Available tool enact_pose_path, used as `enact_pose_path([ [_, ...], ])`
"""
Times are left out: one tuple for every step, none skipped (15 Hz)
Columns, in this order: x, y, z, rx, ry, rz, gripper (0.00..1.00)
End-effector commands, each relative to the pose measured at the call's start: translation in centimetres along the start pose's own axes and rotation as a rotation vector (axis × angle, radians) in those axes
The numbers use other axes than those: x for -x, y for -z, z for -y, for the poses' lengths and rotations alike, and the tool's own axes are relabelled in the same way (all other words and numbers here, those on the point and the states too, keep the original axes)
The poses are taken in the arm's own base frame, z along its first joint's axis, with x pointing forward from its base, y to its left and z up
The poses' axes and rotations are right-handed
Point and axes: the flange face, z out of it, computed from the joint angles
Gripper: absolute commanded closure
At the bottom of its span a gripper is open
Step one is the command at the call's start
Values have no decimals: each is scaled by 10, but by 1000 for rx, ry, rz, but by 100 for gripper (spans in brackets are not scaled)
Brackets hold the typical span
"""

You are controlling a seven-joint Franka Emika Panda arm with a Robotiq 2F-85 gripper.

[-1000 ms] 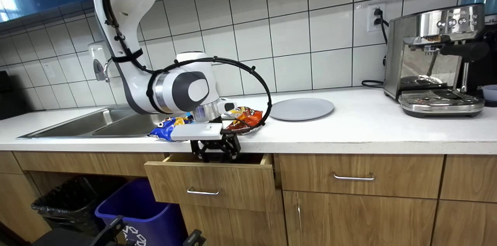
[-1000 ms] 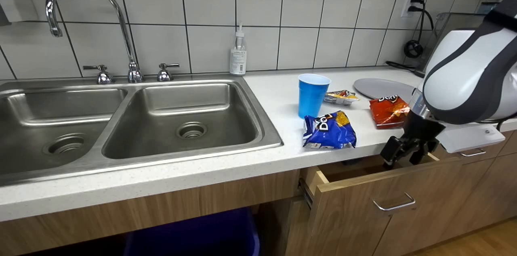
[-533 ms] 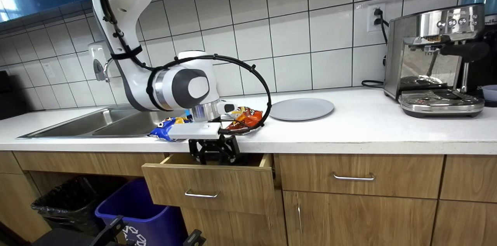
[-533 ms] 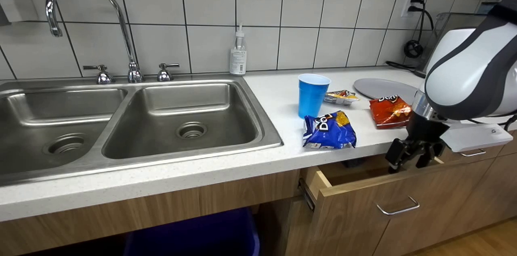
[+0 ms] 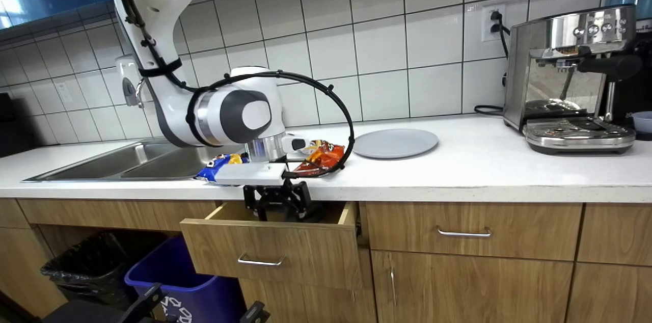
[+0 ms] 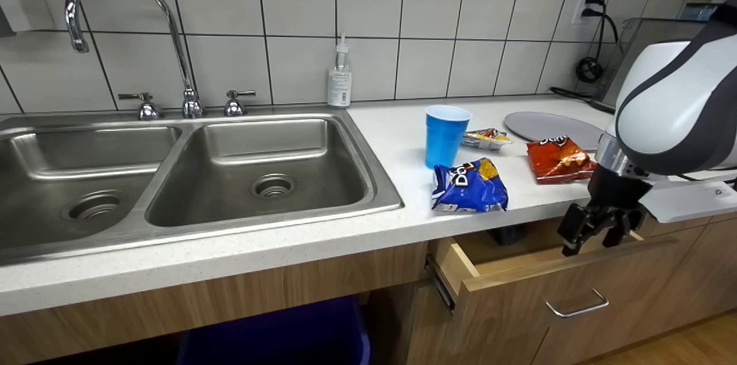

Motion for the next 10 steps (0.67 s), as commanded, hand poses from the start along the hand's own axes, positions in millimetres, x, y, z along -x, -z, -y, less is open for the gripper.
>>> enact_pose_path([
  [31,7,5,-7,-51,53,0],
  [35,7,6,-8,-55,58,0],
  [39,7,7,-9,-58,64,0],
  [43,7,8,-10,-61,69,0],
  [48,7,9,-11,-63,76,0],
  [52,7,9,-12,-64,81,0],
  [56,7,10,-13,-64,89,0],
  [60,7,11,-15,-65,96,0],
  [63,5,12,-18,-63,107,0],
  [66,5,12,-20,-65,118,0],
])
